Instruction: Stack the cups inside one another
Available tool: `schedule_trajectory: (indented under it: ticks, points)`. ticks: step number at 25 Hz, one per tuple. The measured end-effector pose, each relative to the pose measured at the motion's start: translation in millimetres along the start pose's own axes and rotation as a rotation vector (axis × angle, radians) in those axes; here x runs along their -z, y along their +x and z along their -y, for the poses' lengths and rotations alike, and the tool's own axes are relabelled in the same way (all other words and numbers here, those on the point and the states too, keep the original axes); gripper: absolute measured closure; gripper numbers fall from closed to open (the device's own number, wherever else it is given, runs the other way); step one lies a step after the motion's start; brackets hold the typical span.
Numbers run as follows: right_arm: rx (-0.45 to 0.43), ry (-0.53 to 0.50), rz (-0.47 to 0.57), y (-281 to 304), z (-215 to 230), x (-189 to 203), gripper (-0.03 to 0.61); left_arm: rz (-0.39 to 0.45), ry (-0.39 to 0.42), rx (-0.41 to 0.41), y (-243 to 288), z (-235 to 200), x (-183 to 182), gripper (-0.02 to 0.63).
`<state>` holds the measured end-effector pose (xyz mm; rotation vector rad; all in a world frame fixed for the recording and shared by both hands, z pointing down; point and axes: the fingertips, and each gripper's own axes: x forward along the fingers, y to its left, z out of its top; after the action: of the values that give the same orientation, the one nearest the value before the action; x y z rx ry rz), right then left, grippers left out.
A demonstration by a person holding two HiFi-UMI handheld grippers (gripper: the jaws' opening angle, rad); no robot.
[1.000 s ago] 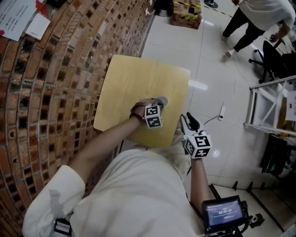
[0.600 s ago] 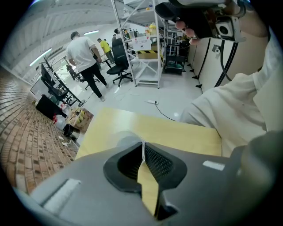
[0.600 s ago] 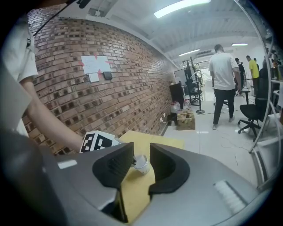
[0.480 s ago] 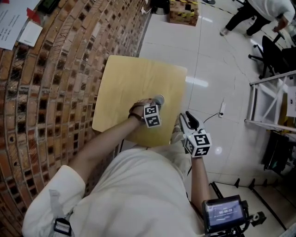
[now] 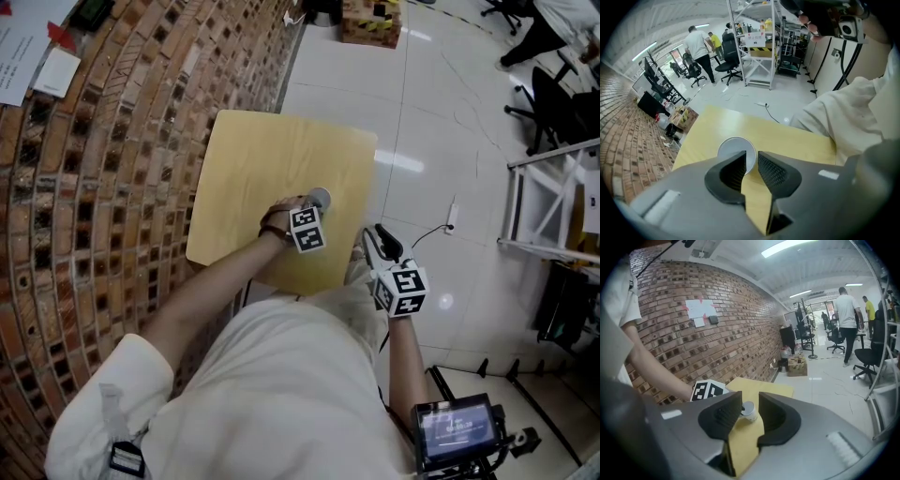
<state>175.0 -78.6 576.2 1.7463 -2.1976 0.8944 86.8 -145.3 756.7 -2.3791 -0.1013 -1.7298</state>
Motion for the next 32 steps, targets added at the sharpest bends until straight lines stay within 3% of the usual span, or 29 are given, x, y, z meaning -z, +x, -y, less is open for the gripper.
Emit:
schedule_trajectory:
  ticks: [5, 12, 22, 32]
  points:
    - [-0.006, -0.007, 0.003, -3, -3, 0, 0.472, 0.027, -0.033, -0.007, -6, 1, -1, 0.471]
    - [0.004, -0.028, 0.005, -8, -12, -3, 0.472, 0.166, -0.206, -0.025, -44, 4, 4, 0.472]
    - [0.016, -0.063, 0.027, -23, -46, -8, 0.472, 0.504, -0.446, -0.121, -138, -2, 14, 0.472]
    - [0.011, -0.130, 0.091, -41, -83, -40, 0.472, 0.730, -0.574, -0.230, -228, -7, 37, 0.480]
